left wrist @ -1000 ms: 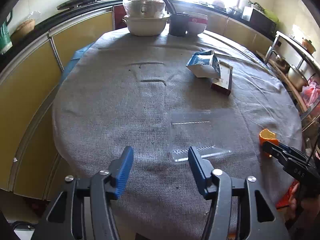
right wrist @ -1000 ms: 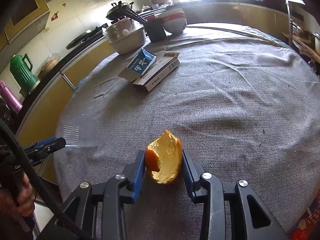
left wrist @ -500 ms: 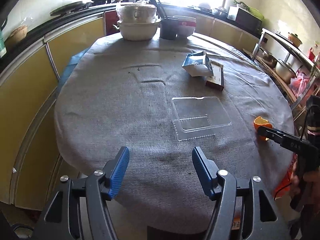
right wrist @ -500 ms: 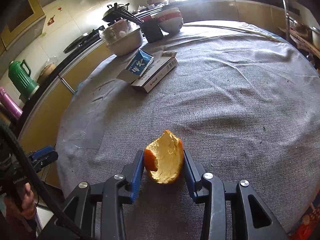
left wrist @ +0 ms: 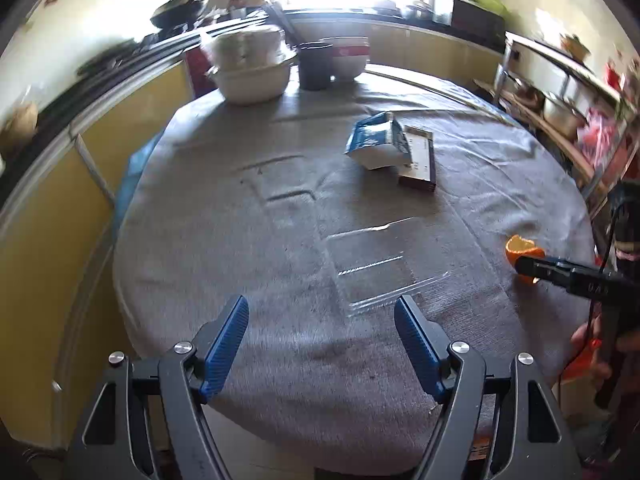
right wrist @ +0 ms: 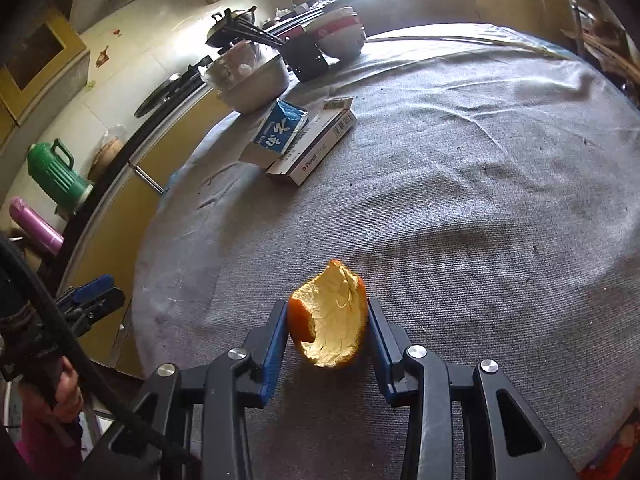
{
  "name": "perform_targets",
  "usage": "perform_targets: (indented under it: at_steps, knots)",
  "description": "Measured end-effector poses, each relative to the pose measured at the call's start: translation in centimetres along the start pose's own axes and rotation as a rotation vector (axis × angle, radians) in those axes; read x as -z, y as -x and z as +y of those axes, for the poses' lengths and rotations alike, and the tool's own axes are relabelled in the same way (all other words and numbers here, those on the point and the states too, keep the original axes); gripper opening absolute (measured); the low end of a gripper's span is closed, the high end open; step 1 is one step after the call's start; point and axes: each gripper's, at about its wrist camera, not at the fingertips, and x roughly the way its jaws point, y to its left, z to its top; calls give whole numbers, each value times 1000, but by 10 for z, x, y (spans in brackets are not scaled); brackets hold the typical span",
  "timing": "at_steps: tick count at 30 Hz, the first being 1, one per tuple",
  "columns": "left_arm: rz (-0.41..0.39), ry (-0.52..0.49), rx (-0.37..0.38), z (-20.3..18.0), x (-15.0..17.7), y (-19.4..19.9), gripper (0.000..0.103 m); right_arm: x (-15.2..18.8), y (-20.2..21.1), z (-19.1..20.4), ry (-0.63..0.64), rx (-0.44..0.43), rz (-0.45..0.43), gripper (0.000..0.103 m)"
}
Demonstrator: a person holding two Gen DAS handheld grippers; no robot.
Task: Collect trash
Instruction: 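Hold the orange peel in the right tool while the left tool moves over the tray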
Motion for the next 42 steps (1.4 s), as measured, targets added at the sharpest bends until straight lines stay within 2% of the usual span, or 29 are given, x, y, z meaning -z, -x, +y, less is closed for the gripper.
perform_targets:
  at_steps: [3, 6, 14, 17, 20, 22, 26, 31, 33, 35, 38, 42]
  knots:
    - [2, -94, 11, -11, -7, -2, 76, 0, 1, -5, -15, -28, 1, 43]
    - [13, -159, -22, -17, -14, -9, 76, 0, 1, -6, -34, -34, -3, 43]
    - [15, -127, -1, -3, -38, -16, 76, 3, 2, 4, 21, 14, -13, 44]
    - [12, -154, -26, -5, -44, -17, 76, 0, 0, 6, 24, -19, 1, 56]
    - [-3, -201, -40, -8, -48, -14, 76, 1, 0, 13, 44, 11, 2, 59]
    - [-8, -215, -47, -7, -49, -12, 76, 3, -1, 18, 64, 13, 0, 70]
    - [4, -161, -20, 5, -48, -13, 76, 8, -6, 35, 166, 84, 1, 75]
    - [21, -94, -11, 17, -43, -16, 76, 8, -7, 38, 156, 115, -9, 78]
    - [14, -85, -9, 19, -41, -13, 76, 7, -6, 35, 117, 102, -16, 79]
    - [8, -80, -3, 20, -39, -11, 76, 5, -2, 25, 22, 53, -40, 81]
    - [3, -73, 3, 21, -38, -9, 76, -3, 1, 12, -92, -4, -24, 81]
    - [6, -62, 2, 23, -38, -11, 76, -5, -2, 18, -40, 10, 10, 81]
